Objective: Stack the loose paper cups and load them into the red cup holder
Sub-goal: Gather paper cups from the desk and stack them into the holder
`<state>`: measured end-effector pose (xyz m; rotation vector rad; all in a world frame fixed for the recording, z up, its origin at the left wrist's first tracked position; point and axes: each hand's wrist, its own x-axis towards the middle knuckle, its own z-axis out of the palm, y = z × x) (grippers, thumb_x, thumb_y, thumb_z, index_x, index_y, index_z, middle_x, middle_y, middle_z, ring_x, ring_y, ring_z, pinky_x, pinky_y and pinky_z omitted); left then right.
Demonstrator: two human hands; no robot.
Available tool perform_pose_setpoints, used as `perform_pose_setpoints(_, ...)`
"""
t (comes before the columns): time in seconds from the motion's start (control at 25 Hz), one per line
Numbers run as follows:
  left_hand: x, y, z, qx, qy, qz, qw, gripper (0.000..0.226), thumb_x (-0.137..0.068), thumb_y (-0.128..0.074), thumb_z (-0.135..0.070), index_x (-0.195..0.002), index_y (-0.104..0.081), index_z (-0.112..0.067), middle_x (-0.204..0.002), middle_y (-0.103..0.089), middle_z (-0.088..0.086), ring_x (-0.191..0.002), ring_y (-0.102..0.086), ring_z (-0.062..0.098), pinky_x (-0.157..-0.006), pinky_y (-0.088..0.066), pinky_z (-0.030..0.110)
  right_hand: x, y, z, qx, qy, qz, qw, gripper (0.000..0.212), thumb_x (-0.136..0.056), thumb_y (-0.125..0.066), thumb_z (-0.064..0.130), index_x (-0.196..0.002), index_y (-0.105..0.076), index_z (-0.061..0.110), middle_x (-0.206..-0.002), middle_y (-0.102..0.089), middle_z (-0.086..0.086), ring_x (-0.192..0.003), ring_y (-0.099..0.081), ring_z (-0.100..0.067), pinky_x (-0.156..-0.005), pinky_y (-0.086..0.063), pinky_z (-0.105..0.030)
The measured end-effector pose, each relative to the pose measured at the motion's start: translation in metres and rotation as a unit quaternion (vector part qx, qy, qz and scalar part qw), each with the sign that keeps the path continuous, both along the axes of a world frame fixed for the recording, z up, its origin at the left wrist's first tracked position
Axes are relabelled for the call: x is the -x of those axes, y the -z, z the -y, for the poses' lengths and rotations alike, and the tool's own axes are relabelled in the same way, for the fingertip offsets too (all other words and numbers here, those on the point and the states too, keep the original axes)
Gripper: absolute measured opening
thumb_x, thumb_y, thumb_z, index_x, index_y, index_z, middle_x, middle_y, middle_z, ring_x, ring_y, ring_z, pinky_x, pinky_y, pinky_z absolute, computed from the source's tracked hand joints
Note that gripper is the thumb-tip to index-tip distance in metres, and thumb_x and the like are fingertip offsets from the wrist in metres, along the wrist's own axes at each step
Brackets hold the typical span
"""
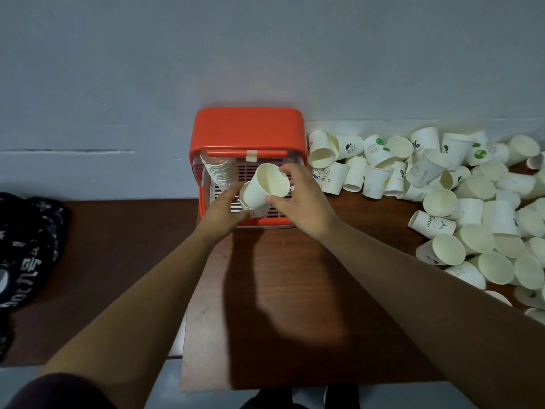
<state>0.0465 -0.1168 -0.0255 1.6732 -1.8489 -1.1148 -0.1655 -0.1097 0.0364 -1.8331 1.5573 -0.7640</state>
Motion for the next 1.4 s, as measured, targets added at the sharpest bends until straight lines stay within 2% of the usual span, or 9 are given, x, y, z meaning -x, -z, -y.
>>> perform_pose_setpoints(0.08, -0.005, 0.004, 0.002, -0.014, -0.001, -0.009, 1.0, 0.071, -0.083, -0.072, -0.043, -0.146, -0.039, -0.039, -0.144, -0.052, -0.012, -0.128, -0.051, 0.013, -0.107, -0.045, 0.048, -0.008, 0.007, 0.002, 0.029, -0.018, -0.048, 0.998, 0.063, -0.077, -0.079, 0.024, -0.131, -0.051, 0.007, -0.128, -0.051, -0.007, -0.119, -0.05, -0.02, -0.098, -0.036, -0.021)
perform_pose_setpoints(0.24, -0.01, 0.0, 0.0, -0.062, -0.042, -0.093, 0.993, 0.054, -0.092, -0.061, -0.043, -0.144, -0.045, -0.038, -0.142, -0.054, -0.012, -0.13, -0.05, 0.011, -0.112, -0.04, 0.043, -0.022, 0.018, 0.011, 0.039, -0.061, -0.132, 0.989, 0.074, -0.077, -0.079, 0.027, -0.138, -0.046, 0.002, -0.132, -0.048, -0.012, -0.123, -0.049, -0.026, -0.102, -0.038, -0.032)
perform_pose_setpoints(0.36, -0.01, -0.011, -0.002, -0.08, -0.055, -0.154, 0.983, 0.042, -0.1, -0.053, -0.039, -0.141, -0.051, -0.034, -0.138, -0.057, -0.015, -0.127, -0.051, 0.003, -0.109, -0.039, 0.029, -0.031, 0.031, 0.019, 0.002, -0.066, -0.176, 0.982, 0.07, -0.079, -0.076, 0.03, -0.138, -0.047, 0.007, -0.129, -0.048, -0.008, -0.12, -0.049, -0.024, -0.1, -0.043, -0.034)
perform_pose_setpoints(0.56, -0.011, -0.005, -0.001, -0.006, 0.002, -0.056, 0.998, 0.053, -0.093, -0.067, -0.032, -0.142, -0.047, -0.03, -0.135, -0.056, -0.013, -0.12, -0.054, 0.005, -0.104, -0.048, 0.037, -0.034, 0.038, 0.019, -0.055, -0.061, -0.153, 0.985, 0.072, -0.086, -0.072, 0.024, -0.147, -0.037, 0.011, -0.143, -0.044, -0.007, -0.131, -0.044, -0.023, -0.107, -0.039, -0.035)
perform_pose_setpoints(0.72, 0.001, -0.009, -0.005, 0.049, -0.026, 0.014, 0.998, 0.053, -0.09, -0.067, -0.035, -0.138, -0.047, -0.025, -0.143, -0.043, 0.0, -0.127, -0.045, 0.016, -0.105, -0.041, 0.038, -0.011, 0.031, 0.003, -0.097, -0.047, -0.117, 0.987, 0.078, -0.087, -0.071, 0.033, -0.15, -0.031, 0.01, -0.148, -0.04, -0.011, -0.137, -0.038, -0.024, -0.109, -0.033, -0.034)
perform_pose_setpoints(0.88, 0.025, -0.028, -0.027, 0.112, -0.062, 0.051, 0.99, 0.039, -0.089, -0.063, -0.028, -0.125, -0.053, -0.018, -0.131, -0.042, 0.001, -0.118, -0.046, 0.015, -0.096, -0.042, 0.03, 0.059, 0.02, -0.036, -0.081, 0.019, -0.118, 0.99, 0.066, -0.087, -0.07, 0.037, -0.143, -0.043, 0.015, -0.137, -0.045, -0.002, -0.123, -0.047, -0.015, -0.102, -0.042, -0.032)
perform_pose_setpoints(1.08, 0.106, -0.037, -0.051, 0.083, 0.073, 0.02, 0.994, 0.019, -0.089, -0.064, -0.024, -0.107, -0.06, -0.018, -0.102, -0.056, -0.001, -0.089, -0.056, 0.012, -0.079, -0.048, 0.031, 0.198, 0.007, -0.09, -0.09, 0.126, -0.22, 0.963, 0.061, -0.086, -0.07, 0.039, -0.136, -0.051, 0.01, -0.136, -0.047, -0.013, -0.123, -0.049, -0.027, -0.104, -0.043, -0.042)
perform_pose_setpoints(1.28, 0.246, -0.04, -0.078, -0.001, 0.182, 0.049, 0.982, 0.017, -0.091, -0.065, -0.032, -0.102, -0.06, -0.02, -0.104, -0.058, 0.002, -0.091, -0.058, 0.015, -0.082, -0.048, 0.031, 0.332, -0.005, -0.171, -0.117, 0.222, -0.263, 0.932, 0.058, -0.081, -0.075, 0.034, -0.129, -0.057, 0.006, -0.124, -0.055, -0.017, -0.114, -0.055, -0.032, -0.095, -0.047, -0.043)
perform_pose_setpoints(1.4, 0.326, -0.035, -0.095, -0.015, 0.24, 0.077, 0.968, 0.022, -0.089, -0.066, -0.036, -0.103, -0.057, -0.023, -0.106, -0.056, 0.001, -0.095, -0.055, 0.015, -0.078, -0.04, 0.027, 0.386, -0.003, -0.216, -0.16, 0.267, -0.241, 0.919, 0.055, -0.083, -0.073, 0.035, -0.128, -0.057, 0.007, -0.125, -0.054, -0.016, -0.115, -0.053, -0.03, -0.094, -0.044, -0.038)
